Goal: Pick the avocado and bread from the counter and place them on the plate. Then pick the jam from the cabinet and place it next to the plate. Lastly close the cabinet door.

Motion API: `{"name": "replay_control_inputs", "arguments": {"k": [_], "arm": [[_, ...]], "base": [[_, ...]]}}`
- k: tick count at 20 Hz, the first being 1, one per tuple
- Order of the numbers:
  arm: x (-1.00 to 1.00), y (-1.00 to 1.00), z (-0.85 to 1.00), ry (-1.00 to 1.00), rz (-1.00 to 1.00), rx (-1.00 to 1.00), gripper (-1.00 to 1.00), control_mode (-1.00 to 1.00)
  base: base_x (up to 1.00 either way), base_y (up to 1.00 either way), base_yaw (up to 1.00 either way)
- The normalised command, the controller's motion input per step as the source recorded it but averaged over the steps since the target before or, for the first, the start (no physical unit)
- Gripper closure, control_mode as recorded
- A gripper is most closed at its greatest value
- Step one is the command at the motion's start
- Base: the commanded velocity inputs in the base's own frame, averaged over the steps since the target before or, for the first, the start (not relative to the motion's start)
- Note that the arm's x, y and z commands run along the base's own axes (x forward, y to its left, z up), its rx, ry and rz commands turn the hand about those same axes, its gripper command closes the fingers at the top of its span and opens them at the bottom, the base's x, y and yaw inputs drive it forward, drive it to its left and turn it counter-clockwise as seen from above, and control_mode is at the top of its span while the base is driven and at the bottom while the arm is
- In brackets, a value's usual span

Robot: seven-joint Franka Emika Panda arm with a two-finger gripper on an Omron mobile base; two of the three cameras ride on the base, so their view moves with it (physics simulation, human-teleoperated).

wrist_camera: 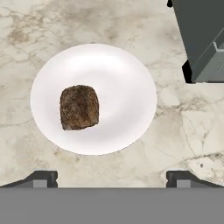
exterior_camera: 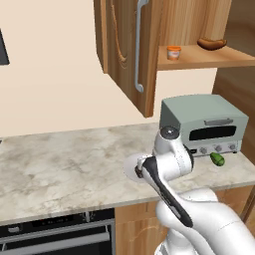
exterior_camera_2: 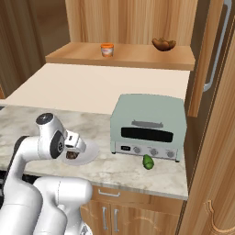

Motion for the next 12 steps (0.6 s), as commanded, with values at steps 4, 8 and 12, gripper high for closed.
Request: {"name": "replay_control_inputs", "arguments": {"k": [4,8,12], "arm": [[-0.18,-0.52,0.39,0.0,-0.02,0.0,-1.0,-1.0],[-0.15,-0.57,0.41,0.01,-0.01,0.0,-1.0,-1.0],[-0.03,-0.57,0.33,0.03,0.0,0.0,-1.0,-1.0]], "base": [[0.0,0.0,0.0],[0.0,0.0,0.0],[0.0,0.0,0.0]]}}
